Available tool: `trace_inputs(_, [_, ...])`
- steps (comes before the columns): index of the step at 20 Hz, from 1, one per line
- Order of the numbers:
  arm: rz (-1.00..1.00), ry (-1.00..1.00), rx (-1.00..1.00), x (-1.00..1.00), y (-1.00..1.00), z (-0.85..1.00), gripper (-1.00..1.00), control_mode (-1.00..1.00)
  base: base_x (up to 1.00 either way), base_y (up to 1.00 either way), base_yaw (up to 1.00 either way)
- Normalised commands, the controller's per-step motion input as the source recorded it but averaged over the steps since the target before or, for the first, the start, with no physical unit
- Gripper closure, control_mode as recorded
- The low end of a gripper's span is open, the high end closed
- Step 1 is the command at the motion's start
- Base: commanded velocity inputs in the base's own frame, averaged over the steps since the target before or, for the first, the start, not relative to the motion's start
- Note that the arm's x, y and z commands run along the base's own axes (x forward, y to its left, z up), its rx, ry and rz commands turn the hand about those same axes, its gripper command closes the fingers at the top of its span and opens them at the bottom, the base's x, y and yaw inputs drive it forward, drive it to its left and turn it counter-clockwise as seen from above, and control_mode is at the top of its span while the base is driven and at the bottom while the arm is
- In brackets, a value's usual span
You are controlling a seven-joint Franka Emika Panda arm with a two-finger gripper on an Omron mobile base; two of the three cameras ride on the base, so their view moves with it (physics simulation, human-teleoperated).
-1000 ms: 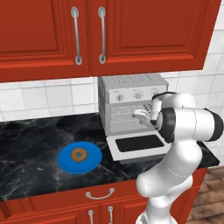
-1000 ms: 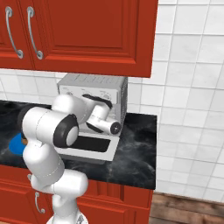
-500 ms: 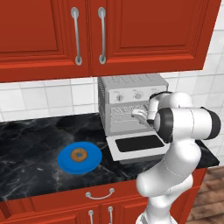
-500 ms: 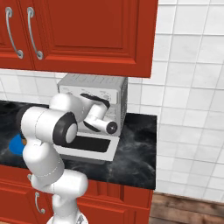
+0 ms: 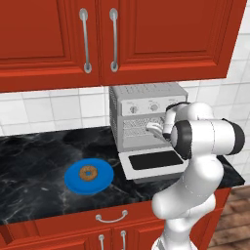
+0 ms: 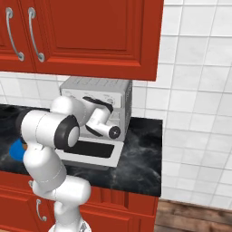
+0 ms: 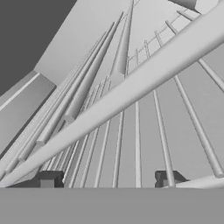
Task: Pick up the bagel from the plate, place it on the toaster oven rack, close the door, and set the timer.
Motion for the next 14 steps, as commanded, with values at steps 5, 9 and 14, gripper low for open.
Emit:
trace_inputs(5, [0.02,0.05,0.14,0.16,-0.15,-0.48,1.0,-1.0,0.0,0.0,0.0])
trace_inputs(9, [0.0,0.1,0.09,0.0,-0.19,-0.56,1.0,-1.0,0.0,0.0,0.0])
trace_inputs(14, [0.0,0.1,0.08,-0.08,-0.19,-0.63,1.0,-1.0,0.0,0.0,0.0])
